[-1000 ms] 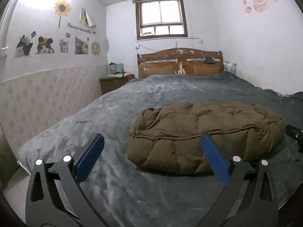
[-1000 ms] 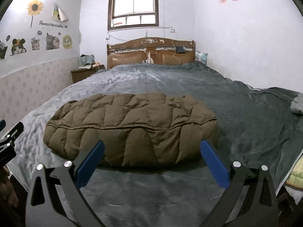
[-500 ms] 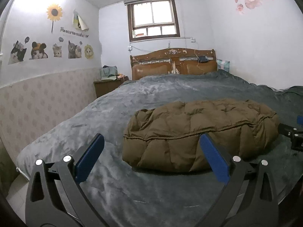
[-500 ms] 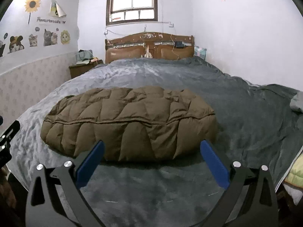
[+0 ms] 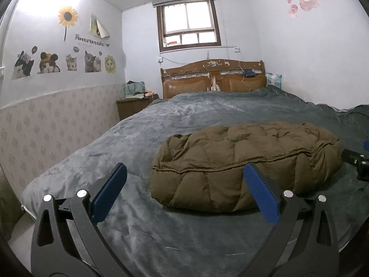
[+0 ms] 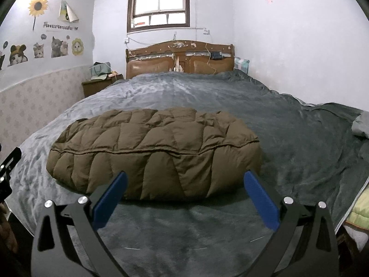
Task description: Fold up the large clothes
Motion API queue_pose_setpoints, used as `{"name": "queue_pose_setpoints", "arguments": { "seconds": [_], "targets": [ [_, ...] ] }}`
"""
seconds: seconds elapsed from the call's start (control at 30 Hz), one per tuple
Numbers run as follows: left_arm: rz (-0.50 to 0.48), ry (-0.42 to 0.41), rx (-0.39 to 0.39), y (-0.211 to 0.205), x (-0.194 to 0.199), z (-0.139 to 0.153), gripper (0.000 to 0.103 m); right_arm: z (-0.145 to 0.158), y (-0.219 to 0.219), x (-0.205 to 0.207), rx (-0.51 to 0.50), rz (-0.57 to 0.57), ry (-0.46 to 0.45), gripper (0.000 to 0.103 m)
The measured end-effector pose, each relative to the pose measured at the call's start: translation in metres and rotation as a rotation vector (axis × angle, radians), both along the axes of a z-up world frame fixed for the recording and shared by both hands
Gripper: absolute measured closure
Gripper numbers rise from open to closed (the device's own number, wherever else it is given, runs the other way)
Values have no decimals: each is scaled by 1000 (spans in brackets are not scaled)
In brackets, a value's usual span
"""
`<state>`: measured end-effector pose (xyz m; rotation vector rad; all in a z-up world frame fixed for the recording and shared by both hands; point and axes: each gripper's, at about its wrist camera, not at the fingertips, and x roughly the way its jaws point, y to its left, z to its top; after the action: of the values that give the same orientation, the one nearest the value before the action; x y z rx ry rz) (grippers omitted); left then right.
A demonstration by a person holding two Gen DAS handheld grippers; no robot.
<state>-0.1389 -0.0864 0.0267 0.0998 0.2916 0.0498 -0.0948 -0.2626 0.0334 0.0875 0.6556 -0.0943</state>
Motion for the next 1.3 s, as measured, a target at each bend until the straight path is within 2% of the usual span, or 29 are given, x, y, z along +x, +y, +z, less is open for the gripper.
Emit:
{"name": "queue_pose_setpoints", "arguments": {
  "seconds": [0.83,1.07,1.3],
  "targets": [
    [0,12,-18,2,2,0,3,-1,2,0,1,-5,-11,2],
    [4,-30,-41,5,-3,7,3,-2,2,-1,-1,-7,-18,2],
    [-23,-53,22,-8,-6,7,3,-1,3,0,-13,2,-14,2]
  ]
}}
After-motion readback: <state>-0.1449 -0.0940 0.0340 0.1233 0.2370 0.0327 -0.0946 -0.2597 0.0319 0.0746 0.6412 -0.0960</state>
